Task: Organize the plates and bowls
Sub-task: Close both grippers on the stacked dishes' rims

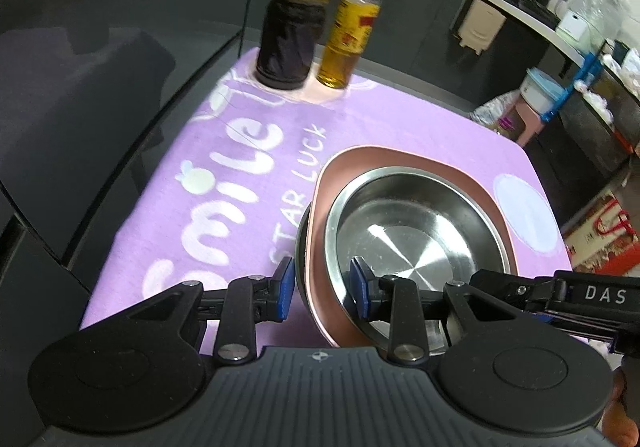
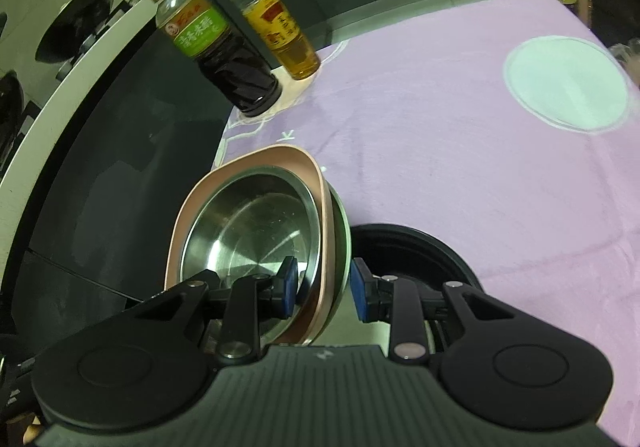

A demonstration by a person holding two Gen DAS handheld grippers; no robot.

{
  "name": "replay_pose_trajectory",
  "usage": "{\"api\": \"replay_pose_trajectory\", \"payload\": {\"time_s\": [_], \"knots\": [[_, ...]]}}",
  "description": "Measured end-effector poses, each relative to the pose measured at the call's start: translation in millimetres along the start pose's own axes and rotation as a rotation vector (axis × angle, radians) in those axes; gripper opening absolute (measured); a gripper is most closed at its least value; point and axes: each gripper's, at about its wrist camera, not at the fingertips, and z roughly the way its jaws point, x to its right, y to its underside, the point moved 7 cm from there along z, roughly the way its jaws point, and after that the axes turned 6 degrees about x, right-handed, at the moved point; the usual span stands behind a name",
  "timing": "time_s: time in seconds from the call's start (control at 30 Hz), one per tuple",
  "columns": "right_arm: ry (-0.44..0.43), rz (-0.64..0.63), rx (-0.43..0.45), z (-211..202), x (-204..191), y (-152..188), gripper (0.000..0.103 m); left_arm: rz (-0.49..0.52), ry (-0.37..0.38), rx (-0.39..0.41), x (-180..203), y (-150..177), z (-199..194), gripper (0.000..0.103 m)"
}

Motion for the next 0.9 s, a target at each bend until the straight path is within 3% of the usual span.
{"api": "replay_pose_trajectory", "payload": {"time_s": [0.57,0.9], "knots": [[0.034,0.039,0.018,-31.0,37.8,26.9,0.027,0.110,0.050,-0.090,33.4,41.3,-8.3,0.029],[0.034,0.043,0.014,-33.7,43.5,32.6,0.027,0.154,0.046,-0.095,39.3,47.8,-14.1,0.031]]}}
